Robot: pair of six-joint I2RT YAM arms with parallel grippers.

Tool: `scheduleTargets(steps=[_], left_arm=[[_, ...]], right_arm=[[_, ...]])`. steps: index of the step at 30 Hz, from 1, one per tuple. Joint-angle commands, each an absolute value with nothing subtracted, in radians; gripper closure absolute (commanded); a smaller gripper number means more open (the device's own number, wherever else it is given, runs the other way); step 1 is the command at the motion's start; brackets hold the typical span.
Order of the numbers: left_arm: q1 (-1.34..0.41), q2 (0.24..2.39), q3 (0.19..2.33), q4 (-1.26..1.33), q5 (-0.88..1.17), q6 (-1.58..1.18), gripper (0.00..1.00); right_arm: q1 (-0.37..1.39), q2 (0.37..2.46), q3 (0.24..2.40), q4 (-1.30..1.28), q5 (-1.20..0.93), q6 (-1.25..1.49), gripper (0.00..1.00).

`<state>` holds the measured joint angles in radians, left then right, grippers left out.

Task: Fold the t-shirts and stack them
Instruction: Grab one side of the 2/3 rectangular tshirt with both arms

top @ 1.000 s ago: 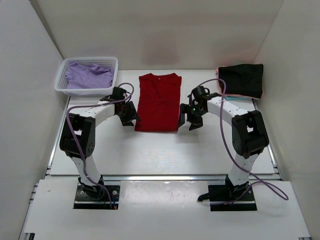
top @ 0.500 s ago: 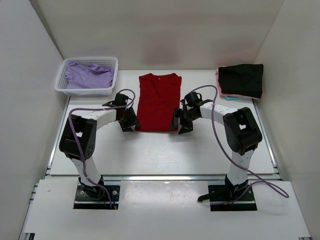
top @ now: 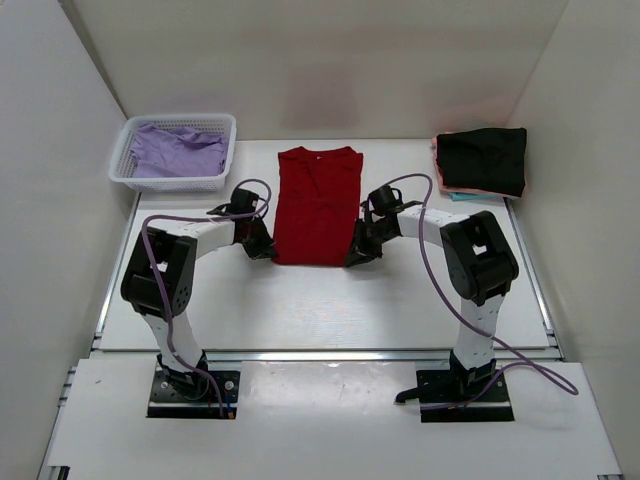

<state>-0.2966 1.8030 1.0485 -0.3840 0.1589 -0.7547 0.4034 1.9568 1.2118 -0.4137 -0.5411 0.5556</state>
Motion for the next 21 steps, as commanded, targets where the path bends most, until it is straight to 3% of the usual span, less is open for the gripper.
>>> scheduleTargets(steps=[1,10,21], left_arm=[[-0.301,1.767,1.006,-0.38,0.173,-0.762,1.0],[-0.385,1.556,0.842,-0.459,0.193,-0.752,1.0],[-0.537,1.116,0.577,-0.603,0.207,-0.962,1.0]], right_arm=[[0.405,1.925,1.226,-0.428,-0.532,0.543,0.99],[0.442,1.787,1.08,-0.518,-0.535,0.469,1.0],[0.55,1.34,0.714,-0.65,-0.635,0.524,1.0]])
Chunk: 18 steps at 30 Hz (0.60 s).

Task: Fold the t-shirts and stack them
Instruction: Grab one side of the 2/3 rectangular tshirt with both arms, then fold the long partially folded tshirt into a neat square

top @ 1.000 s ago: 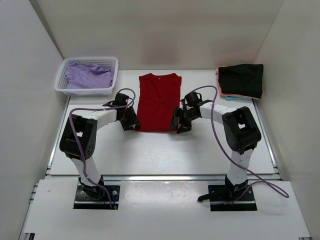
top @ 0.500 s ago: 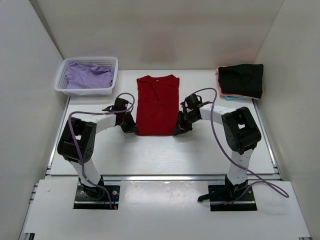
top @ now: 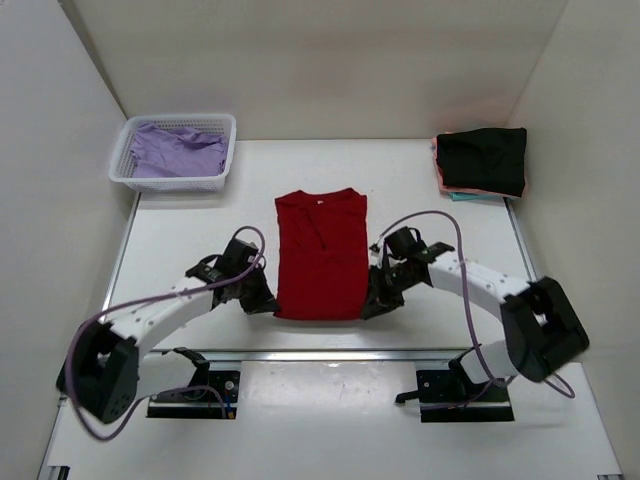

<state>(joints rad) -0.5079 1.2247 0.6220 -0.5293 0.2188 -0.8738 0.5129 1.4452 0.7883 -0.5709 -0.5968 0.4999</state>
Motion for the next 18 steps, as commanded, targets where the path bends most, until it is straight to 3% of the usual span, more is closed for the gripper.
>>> scheduleTargets(steps=[1,6,10,18], left_arm=[[-0.558,1.071,0.566,-0.607,0.207,-0.991,1.0],[-0.62,0.913,0.557,-0.669,0.195,-1.083,1.0],[-0.612,0.858,0.578,-0.681,0.23,-1.108,1.0],[-0.557,0.916,0.684,-0.664,0.285,-1.102,1.0]], right_arm=[[0.564,1.28,0.698,-0.661,-0.638,0.531,1.0],[0.577,1.068,0.557,-0.689,-0.68,0.612,1.0],[0.539,0.95,0.569,-0.788,-0.696,0.601,1.0],[0.37,1.055,0.779,-0.974,-0.71,0.408,1.0]])
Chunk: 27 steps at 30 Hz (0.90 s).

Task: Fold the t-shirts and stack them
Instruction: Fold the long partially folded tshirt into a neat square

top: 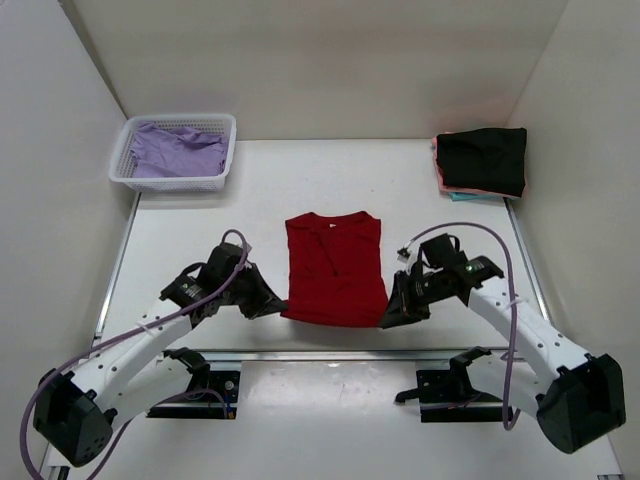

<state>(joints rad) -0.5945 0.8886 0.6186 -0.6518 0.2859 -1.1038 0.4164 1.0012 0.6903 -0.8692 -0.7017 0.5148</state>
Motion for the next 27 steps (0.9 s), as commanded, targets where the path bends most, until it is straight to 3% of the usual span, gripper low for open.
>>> scheduleTargets(steps=[1,13,17,18,20,21,22,23,25,27], left_arm=[[-0.533,0.943,0.713,-0.664,0.294,-1.086,1.0],[-0.312,1.455,1.152,-0.627,0.373,-0.881,1.0],[-0.265,1.691,1.365,-0.595,0.359,-0.865,1.0],[-0.256,1.762,1.402,-0.609,0.351,-0.848,0.96],[-0.229,1.868,1.538,-0.601,0.337,-0.836,0.77],[-0.221,1.914,1.558,-0.547,0.36,-0.848,0.7],[-0.206,1.952,1.593,-0.479,0.392,-0.874,0.53],[-0.199,1.974,1.629,-0.454,0.406,-0.89,0.48],[-0.187,2.054,1.701,-0.423,0.442,-0.917,0.44],[-0.186,2.088,1.79,-0.455,0.446,-0.913,0.52]], right_arm=[[0.359,1.075,0.826,-1.006,-0.706,0.375,1.0],[0.209,1.616,1.337,-0.977,-0.67,0.313,1.0],[0.192,1.874,1.642,-0.98,-0.641,0.322,1.0],[0.177,1.912,1.734,-0.976,-0.635,0.315,1.0],[0.167,2.064,1.874,-0.98,-0.591,0.322,1.0],[0.16,2.138,1.973,-0.982,-0.577,0.33,0.92],[0.155,2.16,2.062,-0.982,-0.543,0.343,0.86],[0.143,2.215,2.103,-0.998,-0.519,0.354,0.71],[0.13,2.287,2.268,-1.037,-0.479,0.383,0.51],[0.13,2.335,2.345,-1.089,-0.447,0.374,0.35]])
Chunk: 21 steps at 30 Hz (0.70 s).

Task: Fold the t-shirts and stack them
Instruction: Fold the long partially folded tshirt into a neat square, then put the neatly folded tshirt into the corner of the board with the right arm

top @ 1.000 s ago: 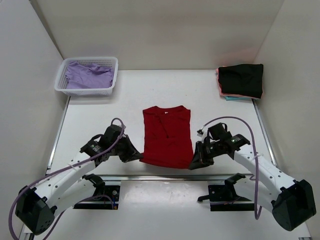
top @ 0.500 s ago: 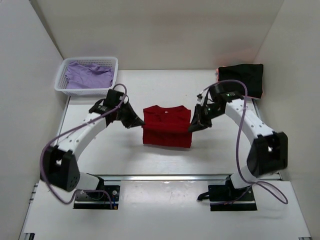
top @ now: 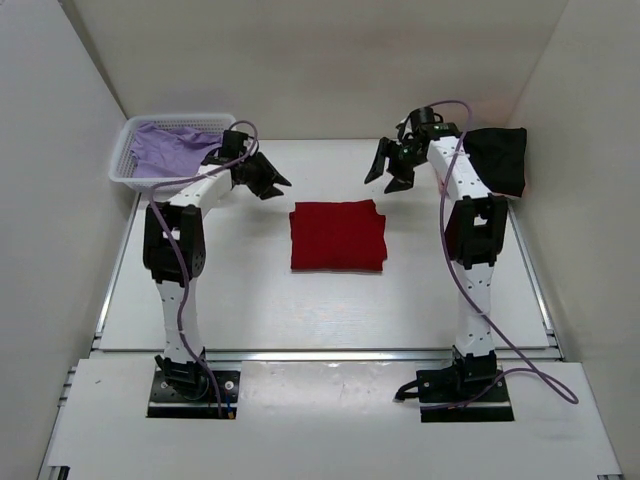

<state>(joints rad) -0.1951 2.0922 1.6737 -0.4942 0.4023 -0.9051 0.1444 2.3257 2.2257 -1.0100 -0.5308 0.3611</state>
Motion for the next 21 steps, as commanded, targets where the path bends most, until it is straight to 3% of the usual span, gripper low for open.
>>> scheduleTargets(steps=[1,4,13,21], left_arm=[[-0.184,2.092,1.796,-0.454,0.443,-0.908,0.54],[-0.19,2.056,1.724,-0.382,0.465,-0.943,0.56],[-0.321,1.994,1.539,-0.411,0.463,-0.907,0.61],[-0.385,1.956,1.338,-0.431,0.4,-0.864,0.66]], right_arm=[[0.124,2.341,2.367,-1.097,-0.436,0.356,0.31],[0.126,2.303,2.306,-1.089,-0.4,0.33,0.28],[0.127,2.099,1.76,-0.844,-0.411,0.282,0.14],[0.172,2.039,1.537,-0.684,-0.433,0.337,0.1]])
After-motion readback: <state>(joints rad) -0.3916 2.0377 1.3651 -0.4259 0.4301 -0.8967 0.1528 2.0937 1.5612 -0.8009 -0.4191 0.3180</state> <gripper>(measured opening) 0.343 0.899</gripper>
